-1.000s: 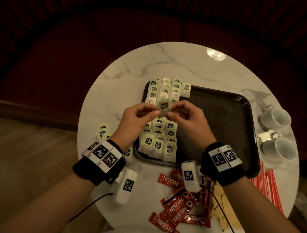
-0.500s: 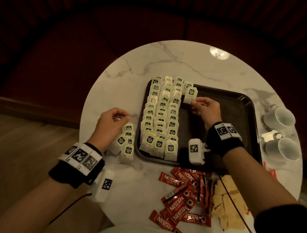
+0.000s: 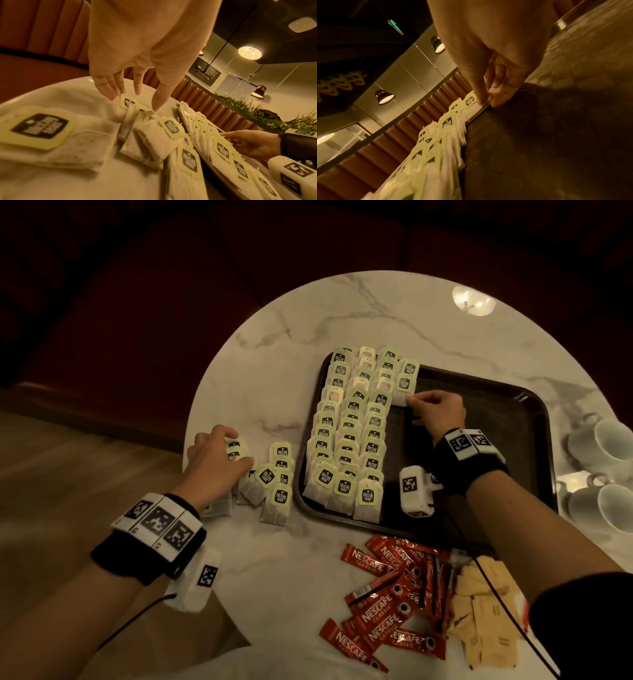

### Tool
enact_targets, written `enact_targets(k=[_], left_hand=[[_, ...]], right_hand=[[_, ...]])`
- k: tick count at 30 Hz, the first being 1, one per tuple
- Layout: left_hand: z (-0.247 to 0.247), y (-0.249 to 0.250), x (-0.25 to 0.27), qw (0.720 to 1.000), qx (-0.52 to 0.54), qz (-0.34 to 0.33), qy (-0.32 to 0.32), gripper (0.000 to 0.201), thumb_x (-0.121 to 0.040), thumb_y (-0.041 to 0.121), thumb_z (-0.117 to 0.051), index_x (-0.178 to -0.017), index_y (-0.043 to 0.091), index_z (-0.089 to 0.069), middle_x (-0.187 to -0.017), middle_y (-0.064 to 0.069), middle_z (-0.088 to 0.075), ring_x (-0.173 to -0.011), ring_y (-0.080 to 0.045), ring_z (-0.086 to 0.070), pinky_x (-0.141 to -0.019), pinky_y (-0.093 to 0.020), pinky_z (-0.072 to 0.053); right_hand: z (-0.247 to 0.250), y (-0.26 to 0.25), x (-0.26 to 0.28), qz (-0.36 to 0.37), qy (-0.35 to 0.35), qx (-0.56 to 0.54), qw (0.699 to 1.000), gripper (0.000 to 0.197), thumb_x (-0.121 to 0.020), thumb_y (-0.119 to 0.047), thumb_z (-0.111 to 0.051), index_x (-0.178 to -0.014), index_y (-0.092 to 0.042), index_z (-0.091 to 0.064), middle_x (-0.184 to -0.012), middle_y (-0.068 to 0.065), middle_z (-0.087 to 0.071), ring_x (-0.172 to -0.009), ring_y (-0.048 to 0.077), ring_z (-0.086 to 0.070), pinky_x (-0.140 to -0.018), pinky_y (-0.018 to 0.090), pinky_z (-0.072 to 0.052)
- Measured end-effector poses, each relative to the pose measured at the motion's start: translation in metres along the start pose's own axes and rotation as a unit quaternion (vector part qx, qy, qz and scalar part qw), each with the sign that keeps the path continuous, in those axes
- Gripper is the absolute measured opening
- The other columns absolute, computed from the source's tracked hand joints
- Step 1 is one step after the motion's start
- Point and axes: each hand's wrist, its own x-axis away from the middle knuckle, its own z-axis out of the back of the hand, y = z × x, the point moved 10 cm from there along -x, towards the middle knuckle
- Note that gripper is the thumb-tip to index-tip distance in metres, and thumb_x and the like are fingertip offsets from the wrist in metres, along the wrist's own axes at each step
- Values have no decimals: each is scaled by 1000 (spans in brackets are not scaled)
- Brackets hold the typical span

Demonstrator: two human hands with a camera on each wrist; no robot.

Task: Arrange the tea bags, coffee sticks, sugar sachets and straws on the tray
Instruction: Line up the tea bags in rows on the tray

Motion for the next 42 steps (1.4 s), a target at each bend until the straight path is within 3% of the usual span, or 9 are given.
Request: enact_targets(k=[7,11,15,20,25,30,34,37,42], left_hand=[[0,-11,-3,999,41,13,-11,52,-80,27,-77,-121,18,-47,-124,-13,-47,-110,-29,-53,-96,-46,-47],[-2,-14,-1,997,74,11,-27,54,-82,23,-76,-126,12,-47,-126,-11,-51,-101,-19,-52,-85,-32,-44],[-2,-13,-1,995,88,-2,-48,60,-78,20,-80,-128,13,-48,-130,-13,-50,-105,-19,-53,-87,-32,-46],[-3,-13,1,996,65,8,-58,74,-72,17,-85,-133,18,-43,-133,-12,-38,-113,-29,-54,-100,-46,-47],[0,-12,-1,999,22,18,-39,87,-70,17,-86,-142,13,-36,-136,-11,-32,-120,-27,-46,-104,-37,-41],[-1,-11,-2,997,-27,40,-53,73,-70,23,-87,-127,10,-43,-127,-8,-37,-112,-26,-49,-92,-33,-42],[-2,-3,-3,998,-28,14,-47,54,-69,20,-86,-100,15,-43,-106,-6,-46,-95,-25,-53,-72,-32,-42],[-5,0,0,999,-2,-2,-52,53,-74,14,-83,-101,15,-37,-97,-6,-52,-87,-22,-54,-59,-27,-37],[-1,4,3,998,28,-14,-49,56,-74,13,-82,-112,18,-40,-103,-3,-55,-92,-21,-57,-69,-28,-42]], right_hand=[[7,-24,20,12,14,-63,998,37,-88,-36,-70,-119,-17,-63,-113,5,-68,-96,18,-67,-72,29,-57],[-26,-75,80,97,-85,-88,988,5,-96,-23,-60,-100,-24,-64,-99,-4,-66,-87,9,-61,-71,23,-51],[-84,-112,147,232,-239,10,943,4,-95,-22,-63,-97,-24,-65,-94,-7,-66,-84,7,-60,-74,22,-50],[-148,-112,201,316,-332,155,875,21,-91,-24,-69,-111,-17,-66,-96,-8,-63,-78,0,-54,-68,8,-41],[-184,-96,217,370,-295,341,812,51,-86,-38,-71,-130,-19,-55,-123,5,-58,-118,25,-48,-96,38,-41],[-189,-86,215,380,-239,418,790,54,-86,-44,-68,-128,-13,-55,-129,8,-50,-120,29,-40,-96,37,-37],[-186,-88,217,388,-227,404,797,47,-85,-40,-70,-122,-14,-59,-127,9,-49,-117,29,-40,-95,37,-37],[-185,-91,220,399,-230,381,801,38,-85,-33,-70,-117,-15,-60,-126,8,-50,-115,29,-41,-94,38,-35],[-177,-94,220,382,-250,340,822,24,-86,-36,-69,-106,-23,-64,-115,-4,-56,-113,20,-43,-89,34,-26]])
